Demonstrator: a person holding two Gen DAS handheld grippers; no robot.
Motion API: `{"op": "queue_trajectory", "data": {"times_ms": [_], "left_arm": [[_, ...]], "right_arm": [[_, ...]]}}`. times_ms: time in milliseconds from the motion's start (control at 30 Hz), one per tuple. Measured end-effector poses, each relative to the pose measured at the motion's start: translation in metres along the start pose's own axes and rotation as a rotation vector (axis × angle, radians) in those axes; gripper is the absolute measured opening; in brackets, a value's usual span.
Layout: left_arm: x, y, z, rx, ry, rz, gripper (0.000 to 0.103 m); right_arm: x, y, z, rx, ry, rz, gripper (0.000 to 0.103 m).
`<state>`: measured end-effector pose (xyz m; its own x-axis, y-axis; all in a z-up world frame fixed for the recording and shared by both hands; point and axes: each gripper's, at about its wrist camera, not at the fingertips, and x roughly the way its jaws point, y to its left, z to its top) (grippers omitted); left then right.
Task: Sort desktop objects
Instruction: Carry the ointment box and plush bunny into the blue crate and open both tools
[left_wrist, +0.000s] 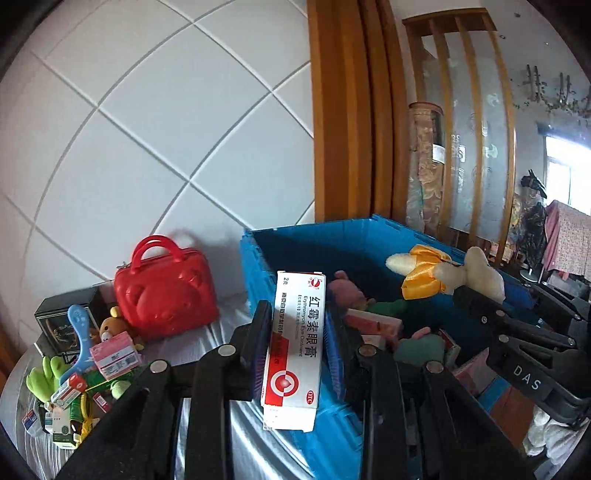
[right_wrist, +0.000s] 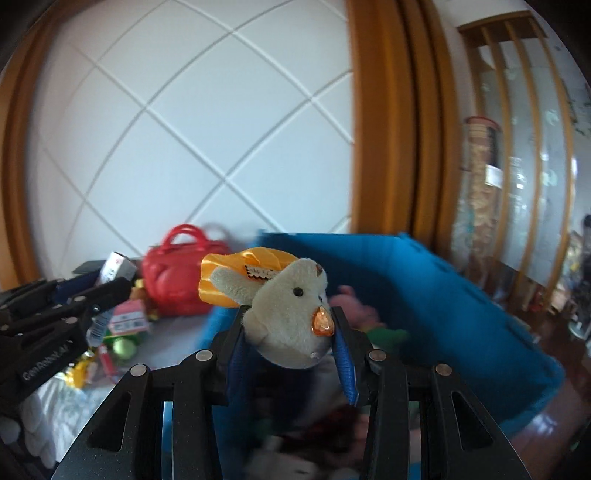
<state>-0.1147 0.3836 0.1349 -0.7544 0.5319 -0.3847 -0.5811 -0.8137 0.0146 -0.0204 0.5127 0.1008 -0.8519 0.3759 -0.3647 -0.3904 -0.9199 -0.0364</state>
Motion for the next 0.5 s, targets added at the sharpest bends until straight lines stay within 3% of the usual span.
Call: {"op": "queue_trajectory", "data": {"times_ms": [300, 500], "left_arm": [[0.045, -0.095, 0.011, 0.082, 0.095, -0.056, 0.028], [0.068, -0.130, 0.008, 0.115, 0.152, -0.081, 0.028]], "right_arm": [[0.020, -0.098, -0.021, 0.056, 0.068, -0.131, 0.041], [0.030, -0.127, -0.031, 0.083, 0.105, -0.150, 0.041]]}}
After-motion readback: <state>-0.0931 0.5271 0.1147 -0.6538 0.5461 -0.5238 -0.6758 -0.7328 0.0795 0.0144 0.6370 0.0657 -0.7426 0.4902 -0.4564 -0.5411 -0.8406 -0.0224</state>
